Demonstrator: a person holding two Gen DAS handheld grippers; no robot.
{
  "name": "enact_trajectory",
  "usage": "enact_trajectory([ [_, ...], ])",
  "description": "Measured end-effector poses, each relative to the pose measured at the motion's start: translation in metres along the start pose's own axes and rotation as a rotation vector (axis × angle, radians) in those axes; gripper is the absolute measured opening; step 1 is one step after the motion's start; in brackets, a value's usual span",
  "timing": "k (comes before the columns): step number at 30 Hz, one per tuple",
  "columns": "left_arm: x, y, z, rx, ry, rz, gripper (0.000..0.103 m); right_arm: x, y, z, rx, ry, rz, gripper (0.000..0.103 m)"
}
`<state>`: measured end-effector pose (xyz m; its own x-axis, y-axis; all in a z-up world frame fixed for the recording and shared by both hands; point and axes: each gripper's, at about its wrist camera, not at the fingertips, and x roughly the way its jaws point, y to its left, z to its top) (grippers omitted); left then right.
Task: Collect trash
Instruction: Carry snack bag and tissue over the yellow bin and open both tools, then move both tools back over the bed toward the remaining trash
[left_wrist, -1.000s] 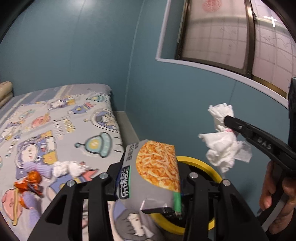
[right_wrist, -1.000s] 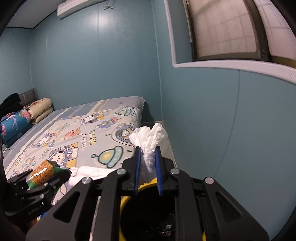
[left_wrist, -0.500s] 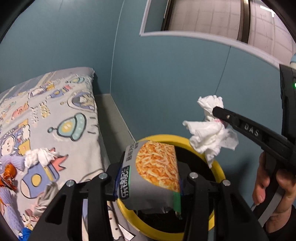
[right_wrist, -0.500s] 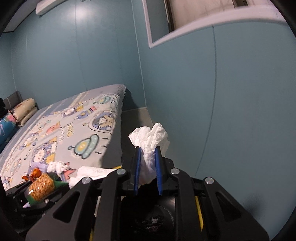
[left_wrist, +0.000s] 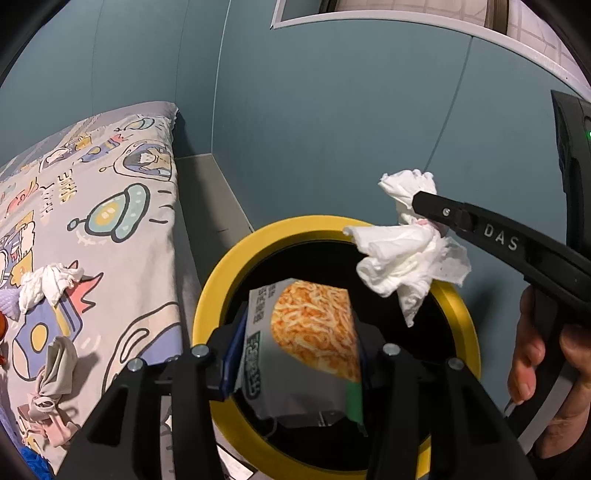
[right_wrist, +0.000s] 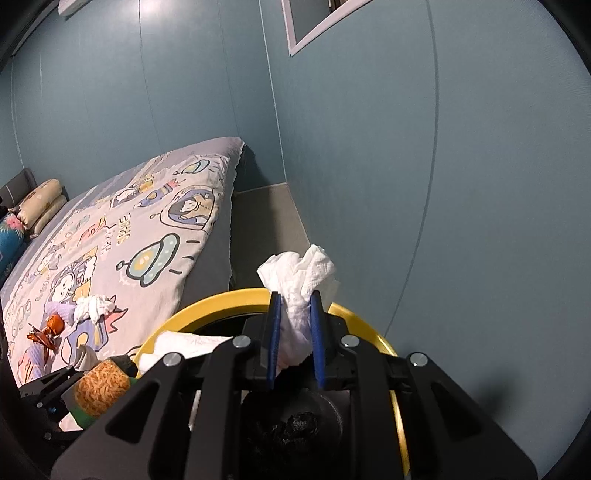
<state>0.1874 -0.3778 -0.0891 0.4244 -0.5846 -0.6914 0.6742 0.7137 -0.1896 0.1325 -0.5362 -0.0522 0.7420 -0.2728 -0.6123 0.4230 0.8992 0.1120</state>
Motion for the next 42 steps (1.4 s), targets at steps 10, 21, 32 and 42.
enact_trajectory([
  [10, -0.004, 0.01, -0.007, -0.05, -0.002, -0.034, 0.068, 0.002, -0.001, -0.003, 0.002, 0.026, 0.009, 0.023],
  [21, -0.026, 0.026, -0.004, -0.086, -0.044, -0.004, 0.077, -0.009, 0.004, -0.001, 0.013, 0.018, 0.005, 0.036],
  [32, -0.075, 0.077, 0.005, -0.131, -0.119, 0.111, 0.082, -0.033, 0.048, 0.01, -0.053, -0.012, 0.056, 0.038],
  [42, -0.132, 0.125, 0.009, -0.158, -0.196, 0.22, 0.088, -0.051, 0.103, 0.02, -0.117, -0.034, 0.116, 0.043],
])
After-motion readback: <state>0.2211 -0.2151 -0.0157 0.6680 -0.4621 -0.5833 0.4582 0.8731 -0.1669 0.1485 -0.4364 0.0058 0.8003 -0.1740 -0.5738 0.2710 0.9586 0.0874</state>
